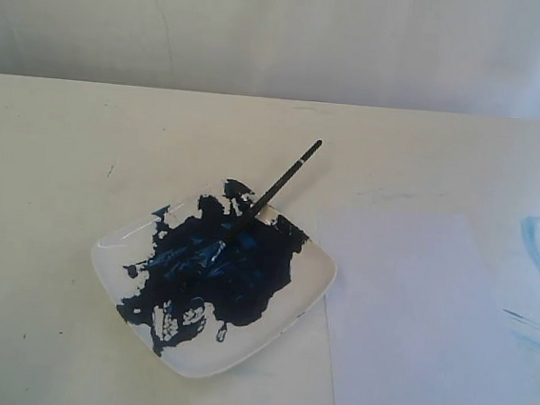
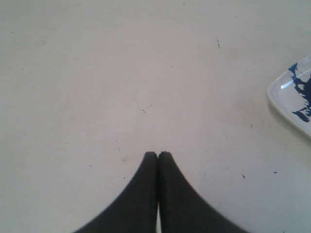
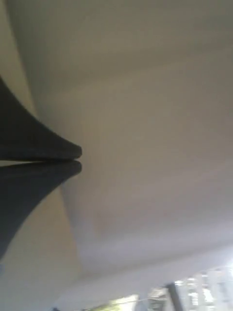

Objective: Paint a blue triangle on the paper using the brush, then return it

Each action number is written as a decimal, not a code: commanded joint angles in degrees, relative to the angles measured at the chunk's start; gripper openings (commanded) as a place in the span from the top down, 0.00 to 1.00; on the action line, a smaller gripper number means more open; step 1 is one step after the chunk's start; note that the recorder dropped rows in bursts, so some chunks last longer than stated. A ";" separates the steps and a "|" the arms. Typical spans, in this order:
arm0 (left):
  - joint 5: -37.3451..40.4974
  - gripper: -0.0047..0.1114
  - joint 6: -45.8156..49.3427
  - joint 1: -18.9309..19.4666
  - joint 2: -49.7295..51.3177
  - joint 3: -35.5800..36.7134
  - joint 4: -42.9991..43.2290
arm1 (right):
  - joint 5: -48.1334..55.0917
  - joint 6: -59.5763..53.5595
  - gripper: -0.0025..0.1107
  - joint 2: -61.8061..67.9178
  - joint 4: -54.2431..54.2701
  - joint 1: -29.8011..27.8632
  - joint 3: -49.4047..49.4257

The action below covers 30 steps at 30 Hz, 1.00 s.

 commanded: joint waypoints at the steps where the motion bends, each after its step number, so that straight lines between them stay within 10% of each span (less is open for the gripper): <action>1: -0.17 0.96 -0.42 -0.23 -0.29 0.15 -0.25 | 18.69 -1.16 0.98 18.33 0.92 0.36 -13.24; 21: -0.17 0.96 -0.42 -0.23 -0.29 0.15 -0.25 | 50.33 -8.17 0.98 73.23 19.28 0.36 -56.68; 30: -0.17 0.96 -0.42 -0.23 -0.29 0.15 -0.25 | 56.10 -13.59 0.96 90.72 44.83 2.08 -63.00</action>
